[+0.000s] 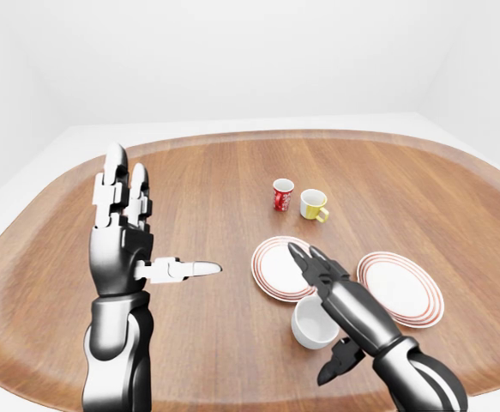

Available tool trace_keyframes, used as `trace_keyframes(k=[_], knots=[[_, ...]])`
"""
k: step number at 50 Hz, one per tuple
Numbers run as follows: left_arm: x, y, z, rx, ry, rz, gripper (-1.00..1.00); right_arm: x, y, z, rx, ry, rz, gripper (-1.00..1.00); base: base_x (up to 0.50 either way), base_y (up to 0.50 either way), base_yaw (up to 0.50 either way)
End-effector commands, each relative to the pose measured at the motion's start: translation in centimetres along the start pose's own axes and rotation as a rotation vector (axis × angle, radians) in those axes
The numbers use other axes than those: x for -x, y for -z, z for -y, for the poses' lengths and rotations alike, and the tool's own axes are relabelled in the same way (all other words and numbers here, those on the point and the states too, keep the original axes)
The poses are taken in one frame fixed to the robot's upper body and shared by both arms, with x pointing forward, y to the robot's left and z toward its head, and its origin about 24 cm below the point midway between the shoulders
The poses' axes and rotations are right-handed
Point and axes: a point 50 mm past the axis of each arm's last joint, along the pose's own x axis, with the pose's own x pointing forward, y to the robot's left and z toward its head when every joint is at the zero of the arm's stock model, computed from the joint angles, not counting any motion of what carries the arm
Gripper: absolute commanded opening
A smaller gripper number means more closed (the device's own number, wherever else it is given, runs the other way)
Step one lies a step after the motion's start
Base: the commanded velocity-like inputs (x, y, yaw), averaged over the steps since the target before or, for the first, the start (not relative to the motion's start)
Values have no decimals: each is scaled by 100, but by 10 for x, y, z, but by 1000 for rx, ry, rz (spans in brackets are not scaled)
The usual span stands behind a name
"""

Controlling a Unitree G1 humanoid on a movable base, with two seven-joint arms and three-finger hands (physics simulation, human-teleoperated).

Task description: Put the white mug on the left plate.

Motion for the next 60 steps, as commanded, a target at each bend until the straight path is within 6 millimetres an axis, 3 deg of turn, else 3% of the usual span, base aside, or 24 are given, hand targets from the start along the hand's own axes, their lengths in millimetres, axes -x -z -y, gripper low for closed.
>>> trace_keyframes(k=[1, 36, 60], knots=[[1, 1, 1, 1, 1, -5, 100, -8, 7, -3, -19, -19, -17, 100, 0, 0, 0], [1, 1, 1, 1, 3, -5, 100, -20, 32, -15, -63, -72, -95, 100, 0, 0, 0], [1, 0, 1, 1, 5, -1, 100, -27, 43, -13, -110, -90, -102, 100, 0, 0, 0]])
